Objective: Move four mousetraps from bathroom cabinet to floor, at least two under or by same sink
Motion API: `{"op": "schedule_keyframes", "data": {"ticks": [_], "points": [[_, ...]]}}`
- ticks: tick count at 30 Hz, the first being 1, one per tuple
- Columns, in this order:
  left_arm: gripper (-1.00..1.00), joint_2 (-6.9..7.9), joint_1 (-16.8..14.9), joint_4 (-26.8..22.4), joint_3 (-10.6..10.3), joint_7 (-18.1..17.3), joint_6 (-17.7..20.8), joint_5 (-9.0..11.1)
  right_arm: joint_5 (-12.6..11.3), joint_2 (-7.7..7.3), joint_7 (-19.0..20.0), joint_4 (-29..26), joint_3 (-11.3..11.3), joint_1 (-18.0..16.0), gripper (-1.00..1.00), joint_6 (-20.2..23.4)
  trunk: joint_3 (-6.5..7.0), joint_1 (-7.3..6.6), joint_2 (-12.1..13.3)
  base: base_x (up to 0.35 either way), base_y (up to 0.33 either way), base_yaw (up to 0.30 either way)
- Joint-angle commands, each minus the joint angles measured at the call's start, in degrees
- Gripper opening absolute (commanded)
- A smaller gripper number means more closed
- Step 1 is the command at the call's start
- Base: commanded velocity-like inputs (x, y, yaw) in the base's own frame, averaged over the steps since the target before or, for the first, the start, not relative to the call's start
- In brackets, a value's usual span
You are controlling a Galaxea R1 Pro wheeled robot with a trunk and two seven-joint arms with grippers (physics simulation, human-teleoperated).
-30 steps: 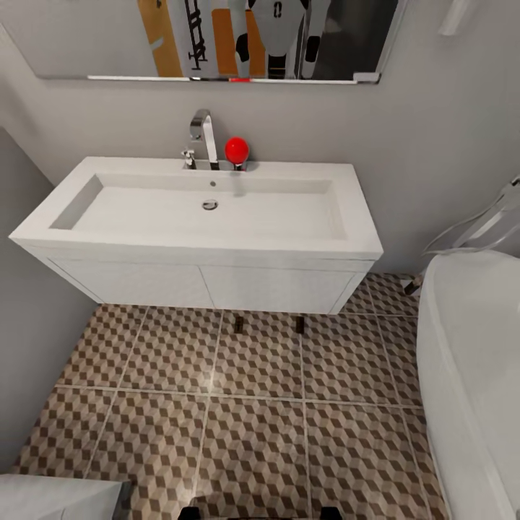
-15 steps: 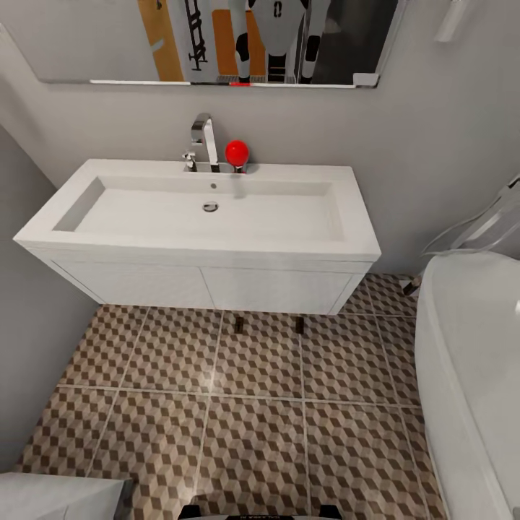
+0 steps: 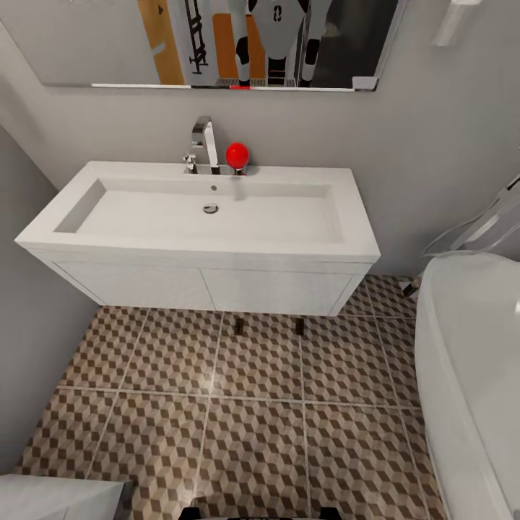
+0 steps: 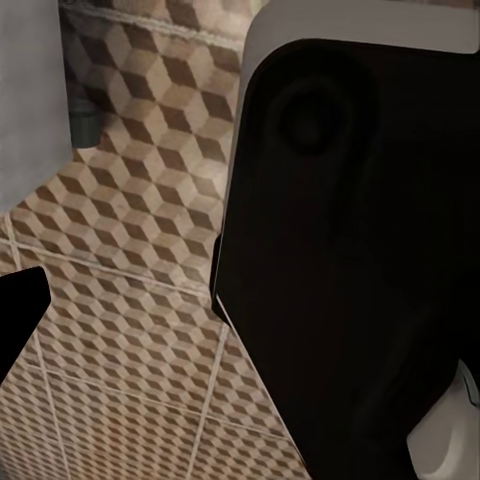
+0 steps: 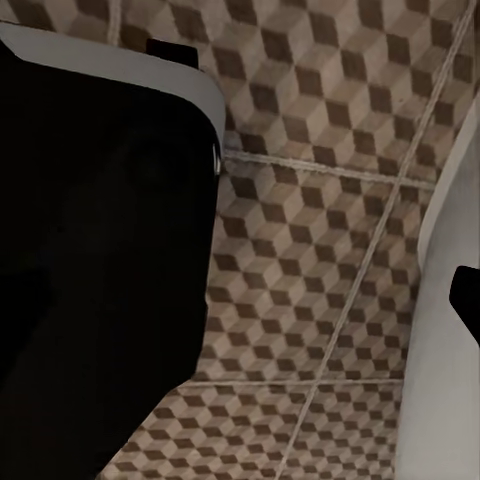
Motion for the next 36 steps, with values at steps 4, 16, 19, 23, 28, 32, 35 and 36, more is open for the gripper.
{"op": "schedule_keyframes", "data": {"ticks": [4,16,19,23,28,32,35,36], "points": [[1.00,0.00,0.00,0.00,0.02,0.02,0.00,0.00,-0.11,-0.05,0.01,0.07,-0.02,0.00,1.00,-1.62,0.36,0.00,0.00,0.000,0.000,-0.004],[1.00,0.37,0.00,0.21,-0.03,0.20,0.03,-0.15,-0.23,-0.05,0.00,0.20,-0.03,0.00,1.00,-2.54,1.45,0.00,0.00,0.000,0.000,-0.007],[1.00,1.04,0.00,0.24,-0.09,0.36,0.21,-0.24,-0.24,0.04,-0.03,0.21,-0.03,0.00,1.00,-2.55,1.73,0.00,0.00,0.000,0.000,-0.060],[1.00,1.97,0.00,0.23,-0.09,0.26,0.10,-0.19,-0.24,0.21,-0.06,0.29,-0.03,0.00,1.00,-2.55,2.09,0.00,0.00,0.000,0.000,-0.085],[1.00,2.67,0.00,0.26,-0.12,0.26,0.09,-0.25,-0.24,0.23,-0.03,0.43,-0.03,0.00,1.00,-2.58,2.55,0.00,0.00,0.000,0.000,-0.094],[1.00,3.00,0.00,0.26,-0.16,0.24,0.06,-0.23,-0.24,0.21,-0.01,0.44,-0.03,0.00,1.00,-2.61,2.92,0.00,0.00,0.000,0.000,-0.098],[1.00,3.10,0.00,0.26,-0.17,0.23,0.08,-0.22,-0.24,0.25,-0.01,0.48,-0.03,0.00,1.00,-2.63,3.20,0.00,0.00,0.000,0.000,-0.098],[1.00,3.11,0.00,0.26,-0.15,0.21,0.08,-0.22,-0.24,0.26,-0.01,0.49,-0.03,0.00,1.00,-2.61,3.29,0.00,0.00,0.000,0.000,-0.098]]}}
